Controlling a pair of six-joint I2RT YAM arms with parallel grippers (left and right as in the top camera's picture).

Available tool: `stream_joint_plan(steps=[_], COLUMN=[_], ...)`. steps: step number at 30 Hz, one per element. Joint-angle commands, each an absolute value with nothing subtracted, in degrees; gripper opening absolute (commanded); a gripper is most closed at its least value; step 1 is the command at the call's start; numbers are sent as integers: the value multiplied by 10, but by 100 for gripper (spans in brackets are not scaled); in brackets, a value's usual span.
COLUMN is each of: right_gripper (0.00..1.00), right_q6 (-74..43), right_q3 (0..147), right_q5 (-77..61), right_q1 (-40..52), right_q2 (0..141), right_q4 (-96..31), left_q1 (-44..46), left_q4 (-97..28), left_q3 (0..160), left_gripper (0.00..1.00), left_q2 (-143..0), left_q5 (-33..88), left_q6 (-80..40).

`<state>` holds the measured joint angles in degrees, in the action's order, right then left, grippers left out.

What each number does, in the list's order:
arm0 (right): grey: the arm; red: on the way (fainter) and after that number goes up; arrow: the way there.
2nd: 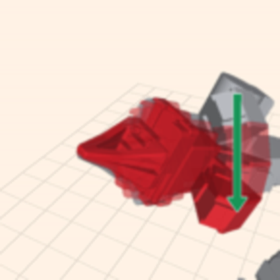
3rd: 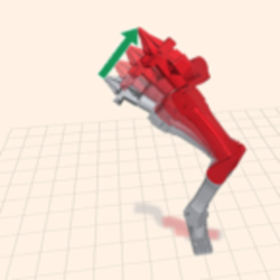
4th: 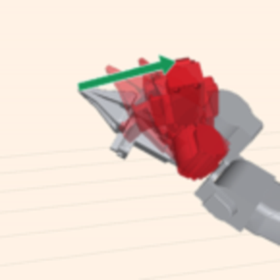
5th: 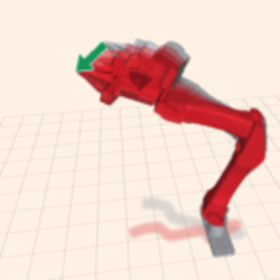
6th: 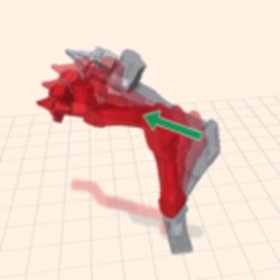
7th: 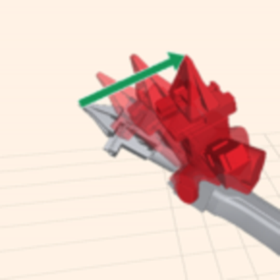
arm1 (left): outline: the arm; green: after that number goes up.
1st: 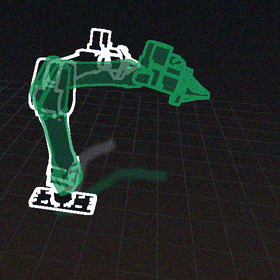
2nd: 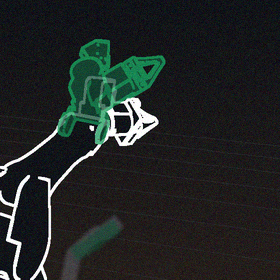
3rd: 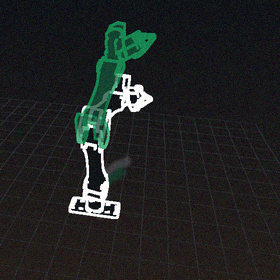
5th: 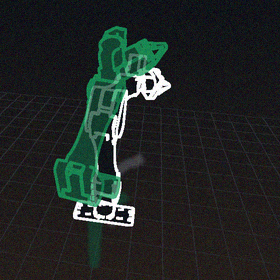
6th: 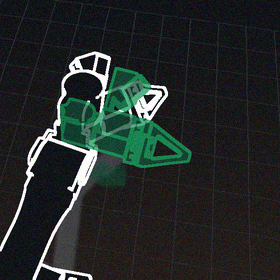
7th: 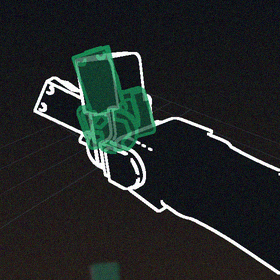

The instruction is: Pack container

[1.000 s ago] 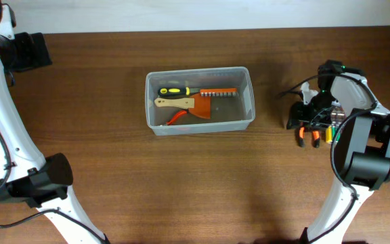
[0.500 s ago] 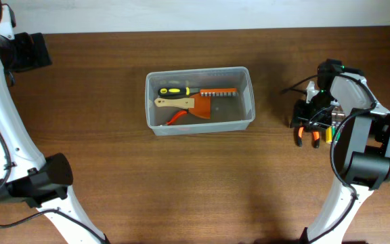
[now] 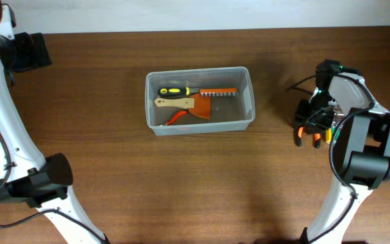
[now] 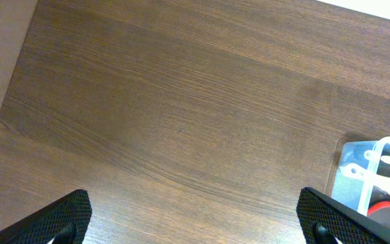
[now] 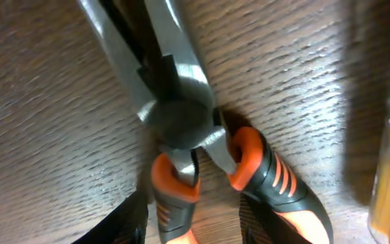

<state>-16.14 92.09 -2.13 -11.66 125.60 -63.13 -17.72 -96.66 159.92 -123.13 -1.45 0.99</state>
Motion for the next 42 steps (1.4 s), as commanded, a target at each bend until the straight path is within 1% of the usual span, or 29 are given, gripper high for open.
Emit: stream_joint_plan(steps=[1, 5, 6, 9, 10, 21, 26, 31, 34, 36, 39, 42], right_gripper=[45, 43, 40, 24, 22, 20, 15, 5, 4, 4, 4, 4], right_q6=[-185, -185, -185, -185, -185, -185, -182, -143, -135, -102, -30, 62], right_q3=[911, 902, 901, 901, 901, 907, 952, 1077, 1162, 1210, 1258, 1273], right_q5=[13, 14, 14, 14, 14, -16, -32, -58, -83, -95, -95, -95], right_q1=[-105, -103, -103, -103, -103, -105, -106, -97, -73, -43, 23, 107], right_q2=[1271, 1271, 1271, 1271, 1271, 1270, 1253, 1200, 1170, 1153, 1134, 1131], right_q4=[-625, -614, -614, -614, -615, -614, -630, -696, -741, -762, -772, -769], left_q1=[-179, -179, -179, -179, -179, -179, -179, -179, -179, -179, -179, -179], left_q4=[-967, -967, -967, -967, -967, -967, -967, -967, -967, -967, -967, -967], left_q3=[1602, 1602, 1602, 1602, 1602, 1602, 1602, 1602, 1602, 1602, 1602, 1602], left_gripper=[99, 99, 99, 99, 99, 99, 99, 99, 99, 99, 99, 99], left_q2=[-1225, -1225, -1225, -1225, -1225, -1225, -1225, -1225, -1225, -1225, -1225, -1225], left_q5=[-8, -8, -8, -8, -8, -8, -8, -8, -8, -8, -8, -8], left_q6=[4, 4, 4, 4, 4, 4, 4, 4, 4, 4, 4, 4])
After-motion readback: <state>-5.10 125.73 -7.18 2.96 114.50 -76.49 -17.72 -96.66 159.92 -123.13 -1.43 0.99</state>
